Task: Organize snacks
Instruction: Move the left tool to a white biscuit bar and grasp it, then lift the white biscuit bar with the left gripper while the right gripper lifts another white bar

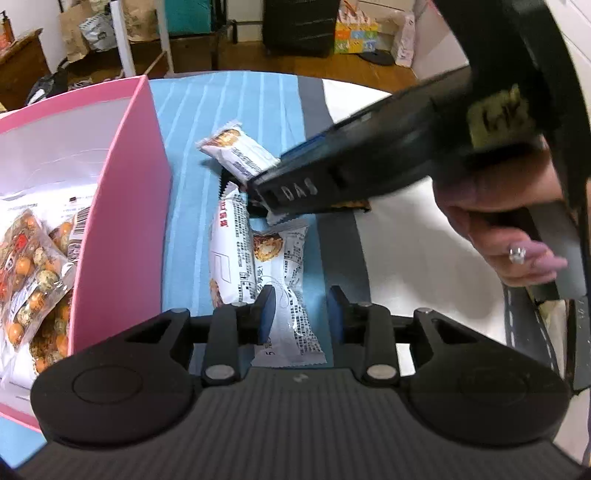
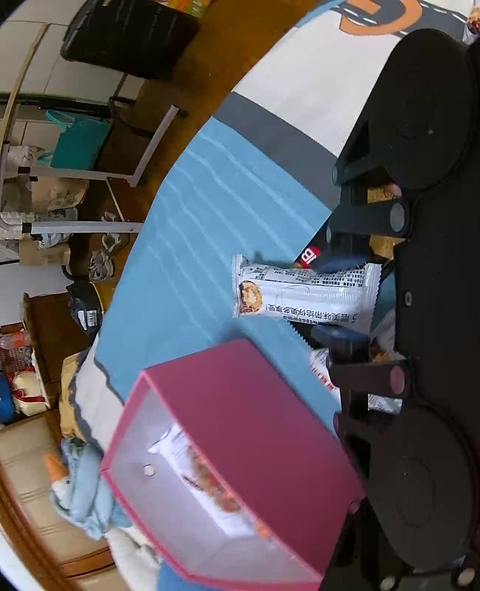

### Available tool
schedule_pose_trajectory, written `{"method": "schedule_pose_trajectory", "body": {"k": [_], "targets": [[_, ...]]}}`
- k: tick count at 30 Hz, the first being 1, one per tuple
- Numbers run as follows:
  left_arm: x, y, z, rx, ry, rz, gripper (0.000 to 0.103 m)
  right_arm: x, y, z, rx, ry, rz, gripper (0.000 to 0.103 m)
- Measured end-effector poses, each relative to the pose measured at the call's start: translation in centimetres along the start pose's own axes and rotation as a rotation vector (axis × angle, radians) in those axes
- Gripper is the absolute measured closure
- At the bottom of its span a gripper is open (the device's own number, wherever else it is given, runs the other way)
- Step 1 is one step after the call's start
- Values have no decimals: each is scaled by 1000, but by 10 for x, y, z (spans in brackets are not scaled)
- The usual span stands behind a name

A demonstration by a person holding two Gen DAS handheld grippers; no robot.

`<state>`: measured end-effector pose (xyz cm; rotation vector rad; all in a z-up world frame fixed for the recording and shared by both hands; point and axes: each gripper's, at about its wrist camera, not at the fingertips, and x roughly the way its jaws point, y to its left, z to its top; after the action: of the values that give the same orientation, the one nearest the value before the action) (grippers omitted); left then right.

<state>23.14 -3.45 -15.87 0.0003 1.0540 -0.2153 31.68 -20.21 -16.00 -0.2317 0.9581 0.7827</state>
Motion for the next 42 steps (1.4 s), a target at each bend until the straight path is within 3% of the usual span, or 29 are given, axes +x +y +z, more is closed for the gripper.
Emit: {"method": "schedule_pose_trajectory", "body": {"k": [2,5,7,12,14,19,22,33,42], "targets": [[1,0,-1,4,1,32,71,-4,0,-3,3,-18,-15,74],[11,3,0,31,67,87,71,-13,0,-9,26,-45,-47,75],[15,6,-1,20,92,45,71,-20,-3,-15,57,-61,-51,76],[14,1,-3,58,69,51,71,-37,-12,-35,139,-82,-60,76],[12,2,-4,59,62,37,75,-43,-12,-42,156,-88,-65,76],[8,6,-7,41,77,7,78,-50,-14,-60,258,-34,-102,77],[-3,5,-11,43,87,-26,78,-59,-13,-73,336,-49,-87,77],[-40,-11,-21,62,104,-92,78,-104,26,-105,380,-103,-108,77],[-74,-28,-44,145,87,-143,78,-136,51,-122,365,-62,-135,77]]}}
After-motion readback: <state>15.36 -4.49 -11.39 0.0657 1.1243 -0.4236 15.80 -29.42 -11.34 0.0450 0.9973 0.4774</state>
